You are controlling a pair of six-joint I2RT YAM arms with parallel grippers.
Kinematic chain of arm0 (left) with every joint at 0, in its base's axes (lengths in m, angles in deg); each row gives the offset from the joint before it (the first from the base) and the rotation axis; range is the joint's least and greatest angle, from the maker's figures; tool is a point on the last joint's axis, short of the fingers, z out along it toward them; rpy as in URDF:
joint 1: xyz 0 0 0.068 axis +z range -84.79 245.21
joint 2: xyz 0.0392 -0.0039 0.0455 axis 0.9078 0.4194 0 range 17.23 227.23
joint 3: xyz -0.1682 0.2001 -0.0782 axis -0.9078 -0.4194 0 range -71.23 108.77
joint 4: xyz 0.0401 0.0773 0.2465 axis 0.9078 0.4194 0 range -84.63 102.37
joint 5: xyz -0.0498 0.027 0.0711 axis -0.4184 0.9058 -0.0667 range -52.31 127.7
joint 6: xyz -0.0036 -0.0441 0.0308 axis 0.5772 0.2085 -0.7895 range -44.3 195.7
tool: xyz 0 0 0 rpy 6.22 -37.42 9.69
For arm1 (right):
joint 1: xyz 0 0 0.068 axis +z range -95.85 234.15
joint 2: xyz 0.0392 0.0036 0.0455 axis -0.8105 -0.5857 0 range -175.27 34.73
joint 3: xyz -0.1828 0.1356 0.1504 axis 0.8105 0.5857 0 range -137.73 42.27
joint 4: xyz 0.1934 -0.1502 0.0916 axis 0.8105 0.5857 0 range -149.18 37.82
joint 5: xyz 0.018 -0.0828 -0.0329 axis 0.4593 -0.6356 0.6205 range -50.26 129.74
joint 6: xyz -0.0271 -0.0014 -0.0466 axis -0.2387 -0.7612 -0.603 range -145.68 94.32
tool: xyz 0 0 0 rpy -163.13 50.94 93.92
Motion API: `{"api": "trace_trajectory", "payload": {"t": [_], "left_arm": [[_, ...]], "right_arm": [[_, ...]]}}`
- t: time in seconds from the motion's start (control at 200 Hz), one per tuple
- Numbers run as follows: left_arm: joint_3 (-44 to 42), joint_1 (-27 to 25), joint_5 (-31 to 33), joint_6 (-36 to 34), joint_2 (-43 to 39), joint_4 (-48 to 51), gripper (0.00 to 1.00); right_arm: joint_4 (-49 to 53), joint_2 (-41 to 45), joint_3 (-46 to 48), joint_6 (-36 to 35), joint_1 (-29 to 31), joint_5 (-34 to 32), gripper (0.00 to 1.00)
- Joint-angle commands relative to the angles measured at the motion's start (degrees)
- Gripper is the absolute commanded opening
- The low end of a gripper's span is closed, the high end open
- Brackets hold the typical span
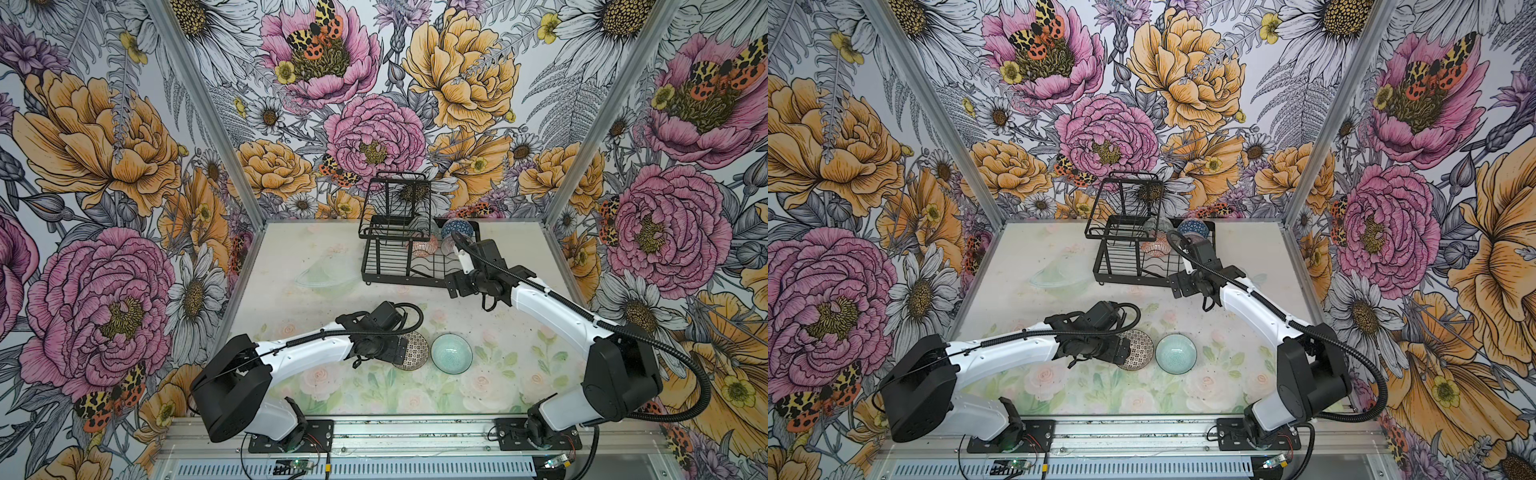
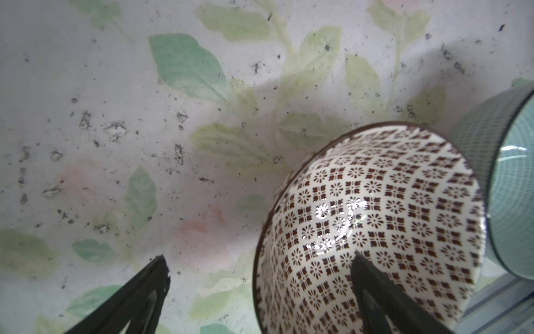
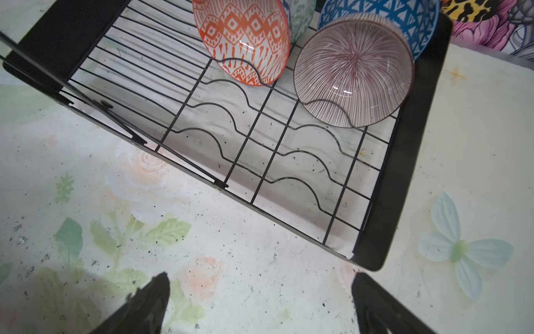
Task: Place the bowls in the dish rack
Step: 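Close the left gripper on the rim of the white brown-patterned bowl, then lift the brown-patterned bowl with the left gripper while the right arm reaches toward it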
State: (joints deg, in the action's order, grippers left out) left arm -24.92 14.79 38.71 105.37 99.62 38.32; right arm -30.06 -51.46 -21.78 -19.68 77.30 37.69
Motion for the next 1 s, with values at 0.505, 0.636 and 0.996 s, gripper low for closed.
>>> {"api": "trace_trajectory", "payload": {"t": [0.505, 0.636, 0.996], "left_arm": [[-1.2, -0.3, -2.4, 1.4, 3.1, -4.3, 0.46], [-1.6, -0.3, -2.2, 1.5, 2.8, -4.3, 0.34], [-2.0, 0.5, 0.0, -0.4, -2.9, 0.1, 0.00]], "right_arm": [[-0.3, 0.7, -0.1, -0.1, -0.5, 0.5, 1.00], [-0.3, 0.9, 0.0, 0.0, -0.5, 0.5, 0.99], [-0.6, 1.9, 1.2, 0.4, -0.4, 0.6, 0.99]]}}
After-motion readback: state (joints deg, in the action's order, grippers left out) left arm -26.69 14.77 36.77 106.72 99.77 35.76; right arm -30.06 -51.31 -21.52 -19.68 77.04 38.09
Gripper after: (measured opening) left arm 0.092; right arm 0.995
